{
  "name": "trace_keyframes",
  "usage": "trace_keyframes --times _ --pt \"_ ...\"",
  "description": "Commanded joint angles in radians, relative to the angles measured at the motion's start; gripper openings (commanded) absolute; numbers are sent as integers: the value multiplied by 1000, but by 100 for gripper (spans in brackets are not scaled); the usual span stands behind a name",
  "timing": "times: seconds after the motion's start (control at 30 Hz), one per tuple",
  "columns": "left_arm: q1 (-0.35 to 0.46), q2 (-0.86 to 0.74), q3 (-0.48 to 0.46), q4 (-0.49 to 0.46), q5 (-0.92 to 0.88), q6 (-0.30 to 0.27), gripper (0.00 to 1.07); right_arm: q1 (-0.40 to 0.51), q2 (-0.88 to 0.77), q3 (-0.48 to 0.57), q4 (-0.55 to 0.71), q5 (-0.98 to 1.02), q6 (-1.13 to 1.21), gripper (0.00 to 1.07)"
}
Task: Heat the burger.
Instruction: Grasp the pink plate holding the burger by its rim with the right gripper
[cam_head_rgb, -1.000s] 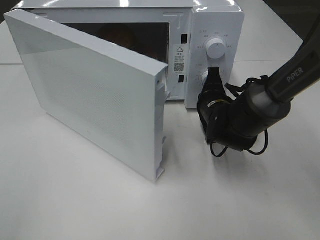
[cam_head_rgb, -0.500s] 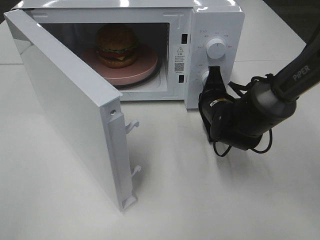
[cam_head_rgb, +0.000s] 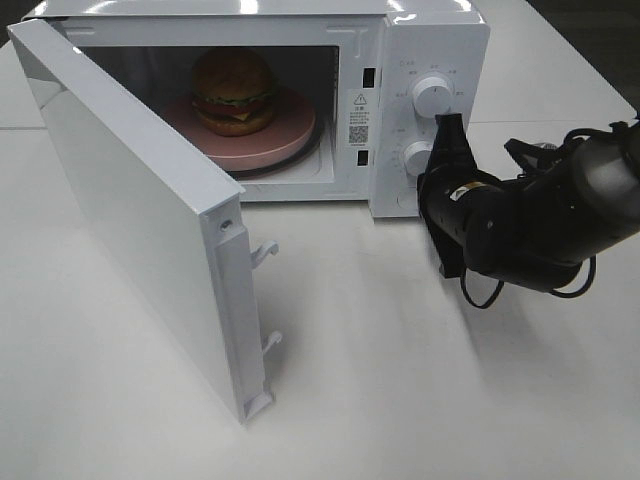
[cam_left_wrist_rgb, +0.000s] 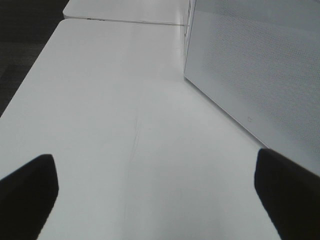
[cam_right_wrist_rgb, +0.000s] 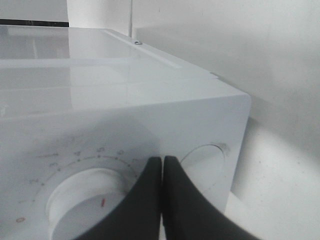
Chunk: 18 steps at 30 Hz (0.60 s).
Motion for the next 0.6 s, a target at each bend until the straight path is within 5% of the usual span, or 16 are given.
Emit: trace_keyframes --times 0.03,0.6 --pt "4 -24 4 3 -6 6 100 -3 -58 51 -24 60 -25 0" --pt "4 -24 4 3 -6 6 100 -5 -301 101 -19 524 -605 0"
